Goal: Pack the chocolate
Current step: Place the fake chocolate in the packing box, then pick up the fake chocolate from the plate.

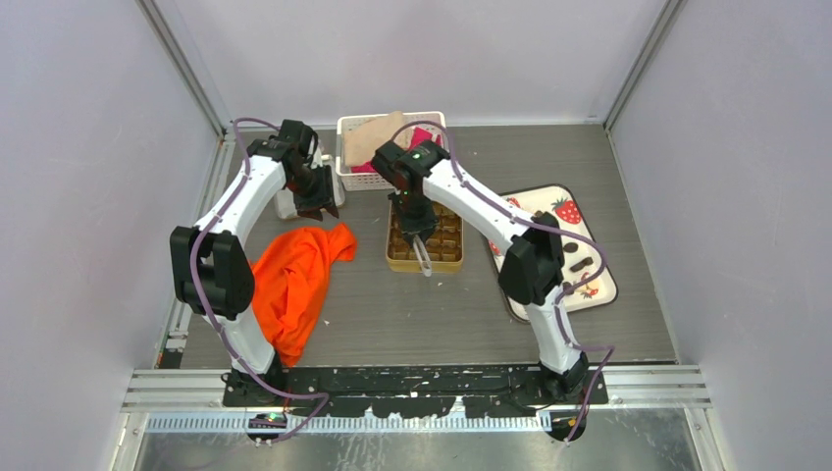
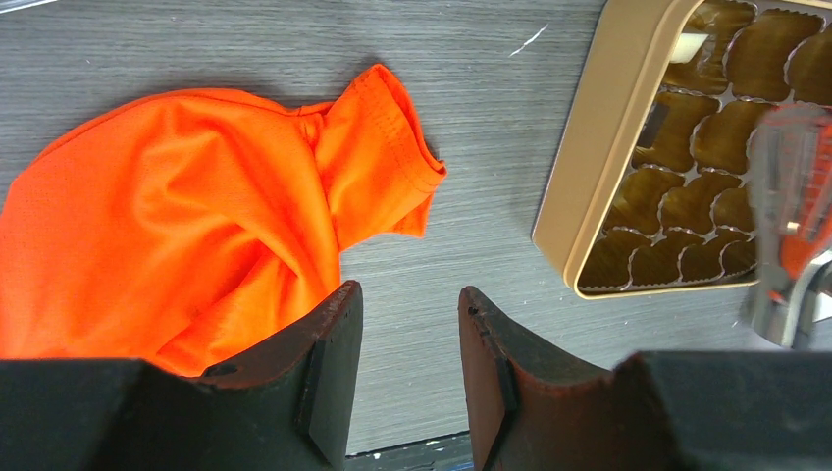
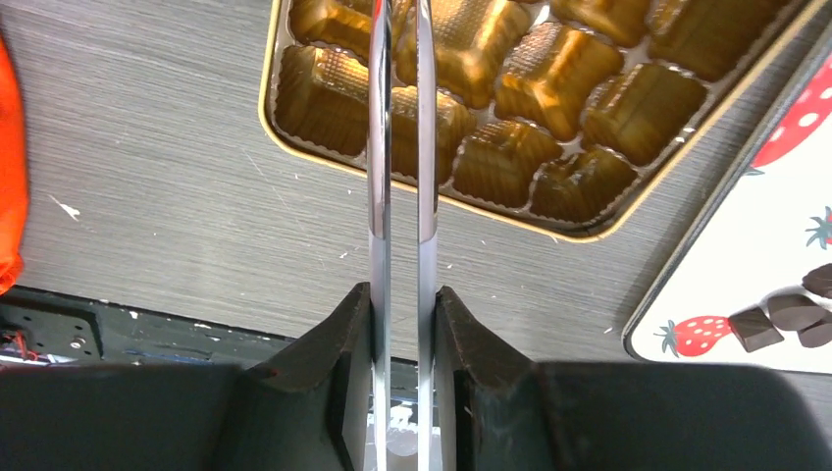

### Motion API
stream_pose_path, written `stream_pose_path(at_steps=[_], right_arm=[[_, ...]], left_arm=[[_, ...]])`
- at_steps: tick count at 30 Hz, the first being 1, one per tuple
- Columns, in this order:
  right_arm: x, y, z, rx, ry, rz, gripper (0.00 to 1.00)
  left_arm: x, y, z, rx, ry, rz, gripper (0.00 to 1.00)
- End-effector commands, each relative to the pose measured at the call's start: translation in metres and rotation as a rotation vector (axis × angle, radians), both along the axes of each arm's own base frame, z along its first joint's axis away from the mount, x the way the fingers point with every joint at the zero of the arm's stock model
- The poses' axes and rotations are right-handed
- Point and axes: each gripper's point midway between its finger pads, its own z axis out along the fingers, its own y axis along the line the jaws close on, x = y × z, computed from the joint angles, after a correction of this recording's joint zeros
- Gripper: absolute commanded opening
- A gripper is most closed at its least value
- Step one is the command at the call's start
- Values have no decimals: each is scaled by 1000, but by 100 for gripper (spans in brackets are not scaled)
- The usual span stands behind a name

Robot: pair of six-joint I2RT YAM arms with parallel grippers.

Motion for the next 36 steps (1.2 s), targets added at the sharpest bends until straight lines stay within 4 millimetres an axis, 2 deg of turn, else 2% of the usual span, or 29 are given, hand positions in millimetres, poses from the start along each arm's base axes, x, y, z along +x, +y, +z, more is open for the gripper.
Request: stream_pose_path(at_steps=[1, 6, 8, 11, 14, 22, 31, 36], right_arm=[[5, -35, 60, 52, -117, -70, 16], [3, -129, 36, 13, -66, -294, 20], [-1, -157, 27, 19, -39, -353, 24], [-8, -186, 8, -14, 28, -386, 30], [-10, -194, -9, -44, 77, -366, 34], [9, -214, -36, -56, 122, -420, 37], [27, -213, -56, -63, 155, -419, 42], [33, -213, -58, -64, 150, -432, 42]], left_arm=[[6, -3, 18, -30, -60, -6, 42], [6, -2, 19, -29, -62, 1, 42], [8, -2, 20, -32, -76, 7, 42], [10, -3, 22, -38, -87, 10, 42], [10, -5, 21, -44, -77, 9, 42], [7, -4, 19, -39, -68, 14, 42], [10, -4, 19, -36, -64, 15, 42], [13, -4, 19, -33, -63, 15, 42]])
